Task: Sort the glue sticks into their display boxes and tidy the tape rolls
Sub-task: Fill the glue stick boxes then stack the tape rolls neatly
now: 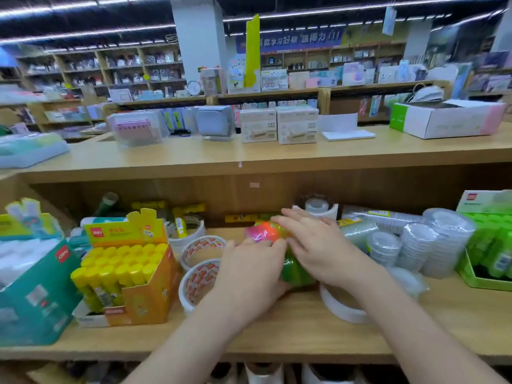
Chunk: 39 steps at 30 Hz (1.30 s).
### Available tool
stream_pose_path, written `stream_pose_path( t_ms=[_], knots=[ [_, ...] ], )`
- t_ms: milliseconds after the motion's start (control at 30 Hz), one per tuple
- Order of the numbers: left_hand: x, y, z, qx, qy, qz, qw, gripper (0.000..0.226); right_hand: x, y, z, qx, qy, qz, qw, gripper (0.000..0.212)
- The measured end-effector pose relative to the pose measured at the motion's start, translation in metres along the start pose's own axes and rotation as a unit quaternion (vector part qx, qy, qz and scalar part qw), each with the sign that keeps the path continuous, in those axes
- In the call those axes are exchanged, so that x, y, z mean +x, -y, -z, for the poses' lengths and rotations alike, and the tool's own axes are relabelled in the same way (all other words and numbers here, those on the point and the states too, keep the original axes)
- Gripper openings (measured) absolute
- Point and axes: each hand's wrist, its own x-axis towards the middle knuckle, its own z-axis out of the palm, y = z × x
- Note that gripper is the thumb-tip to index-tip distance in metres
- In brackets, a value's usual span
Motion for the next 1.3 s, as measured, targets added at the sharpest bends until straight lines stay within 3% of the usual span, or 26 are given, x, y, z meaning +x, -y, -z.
stream_pose_path(
  t_ms=[67,167,233,367,467,567,667,900,1067,1300],
  knots=[
    [-0.003,0.005,0.004,-0.044,0.014,-0.002,0.999,0.043,0.005,0.002,0.000,-0.008,0.041,0.005,0.999,0.043],
    [0.003,0.022,0.015,-0.206,-0.014,0.031,0.978,0.032,0.006,0.003,0.000,-0.019,0.049,0.015,0.999,0.037],
    [0.022,0.039,0.016,-0.214,-0.043,0.082,0.972,0.028,0.003,0.003,0.001,-0.032,0.037,0.012,0.999,0.034],
    [0.076,0.069,0.000,-0.186,0.053,0.136,0.972,0.036,-0.002,0.003,0.004,-0.030,0.017,0.006,0.999,0.031],
    [0.109,0.075,-0.012,-0.193,0.125,0.096,0.968,0.037,-0.002,-0.001,0.006,-0.004,0.001,0.006,1.000,0.031],
    [0.129,0.072,-0.021,-0.195,0.176,0.032,0.964,0.056,0.001,-0.008,0.008,0.014,-0.010,0.006,1.000,0.033],
    [0.140,0.071,-0.029,-0.153,0.199,-0.011,0.968,0.055,0.006,-0.014,0.010,0.026,-0.020,0.000,0.999,0.036],
    [0.140,0.077,-0.044,-0.040,0.211,-0.055,0.975,0.012,0.014,-0.015,0.010,0.002,0.003,-0.021,1.000,0.044],
    [0.125,0.085,-0.033,0.039,0.203,-0.047,0.977,0.024,0.024,-0.009,0.015,0.016,0.002,-0.036,0.999,0.045],
    [0.080,0.087,0.028,0.131,0.153,0.061,0.978,0.039,0.058,0.003,0.017,0.127,-0.007,-0.024,0.992,0.042]
  ],
)
